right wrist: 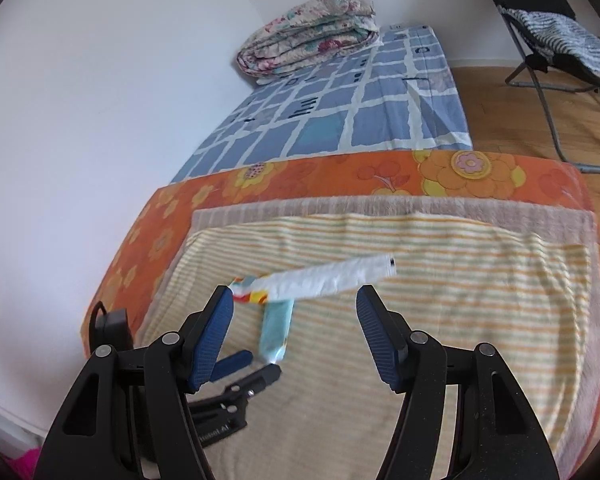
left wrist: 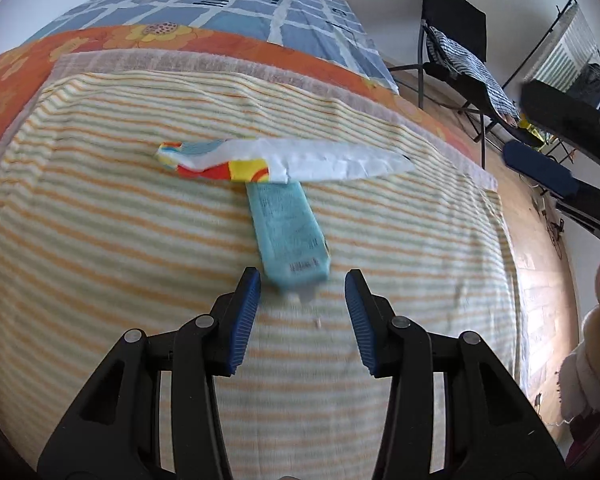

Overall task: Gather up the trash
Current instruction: 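Grasp the light-blue tube with the left gripper while the right gripper grasps the white wrapper strip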

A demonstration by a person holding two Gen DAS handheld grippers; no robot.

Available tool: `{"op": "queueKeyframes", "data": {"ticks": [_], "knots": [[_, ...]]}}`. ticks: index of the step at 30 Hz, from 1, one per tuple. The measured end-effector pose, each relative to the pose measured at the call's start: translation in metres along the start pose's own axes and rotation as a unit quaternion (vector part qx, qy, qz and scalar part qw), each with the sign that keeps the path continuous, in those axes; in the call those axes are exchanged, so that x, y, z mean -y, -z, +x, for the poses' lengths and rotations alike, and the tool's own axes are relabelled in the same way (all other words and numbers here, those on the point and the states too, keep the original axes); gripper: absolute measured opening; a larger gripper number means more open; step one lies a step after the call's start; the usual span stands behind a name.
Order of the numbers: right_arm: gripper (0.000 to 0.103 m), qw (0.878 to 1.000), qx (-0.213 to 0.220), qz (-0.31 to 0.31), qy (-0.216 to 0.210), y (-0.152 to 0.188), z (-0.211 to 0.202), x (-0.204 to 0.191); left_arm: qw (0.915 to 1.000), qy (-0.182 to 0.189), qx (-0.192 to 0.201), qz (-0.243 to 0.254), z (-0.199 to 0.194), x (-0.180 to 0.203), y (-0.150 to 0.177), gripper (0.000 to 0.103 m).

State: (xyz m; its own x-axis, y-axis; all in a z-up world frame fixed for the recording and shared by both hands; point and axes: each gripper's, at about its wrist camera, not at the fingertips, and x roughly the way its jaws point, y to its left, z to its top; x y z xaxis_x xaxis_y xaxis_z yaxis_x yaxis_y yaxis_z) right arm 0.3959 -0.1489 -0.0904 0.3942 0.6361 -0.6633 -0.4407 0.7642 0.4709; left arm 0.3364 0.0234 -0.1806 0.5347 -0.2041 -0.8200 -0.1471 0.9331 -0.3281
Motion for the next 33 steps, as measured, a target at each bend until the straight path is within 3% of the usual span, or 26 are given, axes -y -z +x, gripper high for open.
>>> {"op": "queueKeyframes", "data": {"ticks": [10, 19, 23, 29, 33], "knots": [[0.063, 1.000, -0.030, 0.006, -0.007, -0.018, 0.080, 0.007, 0.9973, -0.026, 0.021, 0.065, 0.011, 0.007, -0.008, 0.045], [0.064, 0.998, -0.058, 0.007, 0.008, -0.021, 0.122, 0.011, 0.9980, -0.017, 0.016, 0.059, -0.002, -0.026, -0.012, 0.040], [0.064, 0.997, -0.081, 0.002, -0.003, -0.013, 0.126, 0.013, 0.9975, -0.032, 0.015, 0.061, -0.016, -0.052, -0.010, 0.040], [0.064, 0.990, -0.127, -0.060, -0.015, 0.003, 0.122, -0.004, 0.9969, -0.058, 0.011, 0.053, -0.036, -0.092, -0.007, 0.040], [0.063, 0.969, -0.179, -0.168, 0.014, 0.029, 0.117, -0.030, 0.9969, -0.048, -0.004, 0.061, -0.039, -0.109, -0.005, 0.040]]}}
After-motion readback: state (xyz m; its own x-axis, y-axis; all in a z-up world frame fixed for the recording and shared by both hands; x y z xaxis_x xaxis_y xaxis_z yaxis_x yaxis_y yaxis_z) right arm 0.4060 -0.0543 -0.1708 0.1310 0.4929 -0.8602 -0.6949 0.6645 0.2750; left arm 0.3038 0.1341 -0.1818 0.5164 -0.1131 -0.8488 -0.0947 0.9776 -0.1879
